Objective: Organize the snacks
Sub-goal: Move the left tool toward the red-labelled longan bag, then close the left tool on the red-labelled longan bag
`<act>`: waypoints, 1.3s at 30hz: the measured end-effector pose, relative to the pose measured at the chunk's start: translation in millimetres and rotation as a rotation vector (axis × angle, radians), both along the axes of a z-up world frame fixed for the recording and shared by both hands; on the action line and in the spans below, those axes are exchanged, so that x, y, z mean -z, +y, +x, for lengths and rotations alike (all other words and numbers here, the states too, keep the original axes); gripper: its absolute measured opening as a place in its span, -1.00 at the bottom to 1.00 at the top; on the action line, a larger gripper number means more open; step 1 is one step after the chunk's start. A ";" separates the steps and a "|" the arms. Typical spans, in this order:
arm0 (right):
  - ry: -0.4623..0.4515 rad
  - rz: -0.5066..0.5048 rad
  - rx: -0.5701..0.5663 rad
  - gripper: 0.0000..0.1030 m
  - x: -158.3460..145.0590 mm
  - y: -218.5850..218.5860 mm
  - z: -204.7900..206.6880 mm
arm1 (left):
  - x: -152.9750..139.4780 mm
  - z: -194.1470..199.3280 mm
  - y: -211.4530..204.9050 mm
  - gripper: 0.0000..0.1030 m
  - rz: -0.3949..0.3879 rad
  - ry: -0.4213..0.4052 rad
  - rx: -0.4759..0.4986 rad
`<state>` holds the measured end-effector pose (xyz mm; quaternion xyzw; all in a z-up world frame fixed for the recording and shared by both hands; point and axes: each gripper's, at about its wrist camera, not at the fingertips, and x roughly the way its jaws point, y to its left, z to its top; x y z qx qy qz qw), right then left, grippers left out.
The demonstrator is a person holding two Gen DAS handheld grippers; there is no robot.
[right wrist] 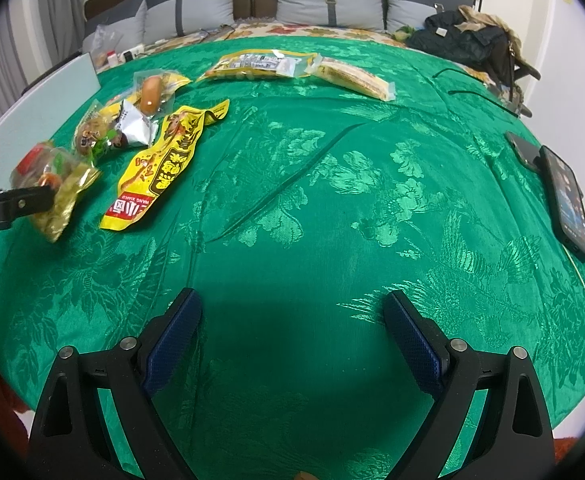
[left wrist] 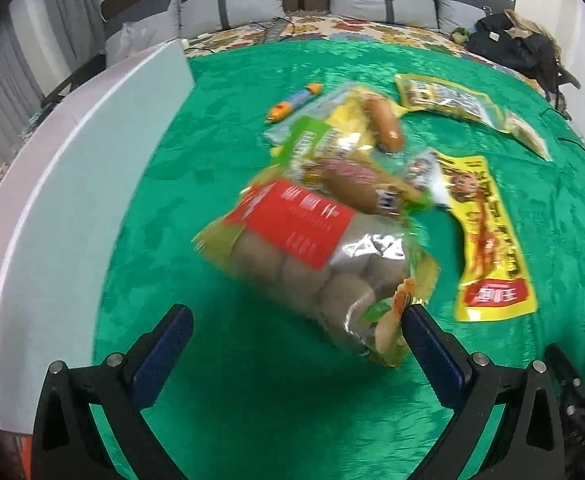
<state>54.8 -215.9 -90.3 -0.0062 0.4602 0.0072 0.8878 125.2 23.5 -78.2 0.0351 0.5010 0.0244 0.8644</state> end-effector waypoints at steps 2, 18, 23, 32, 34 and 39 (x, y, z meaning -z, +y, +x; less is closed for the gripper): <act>0.000 0.000 0.000 0.85 0.1 0.0 0.0 | -1.2 0.1 9.6 1.00 0.010 0.003 -0.016; -0.001 0.000 0.001 0.85 -0.1 0.0 0.0 | -27.0 18.4 67.9 0.99 -0.359 0.030 -0.149; -0.002 0.000 0.000 0.85 0.0 -0.4 -0.3 | -23.3 36.7 59.4 0.99 -0.365 0.063 -0.157; -0.003 0.001 -0.003 0.85 0.0 -0.5 -0.4 | -0.2 58.4 18.2 0.99 -0.198 0.085 -0.125; -0.003 0.001 -0.003 0.85 -0.1 -0.4 -0.3 | 5.3 53.4 26.4 1.00 -0.210 0.092 -0.125; -0.003 0.001 -0.003 0.85 0.1 -0.5 -0.4 | 3.9 36.6 51.4 0.99 -0.190 0.078 -0.110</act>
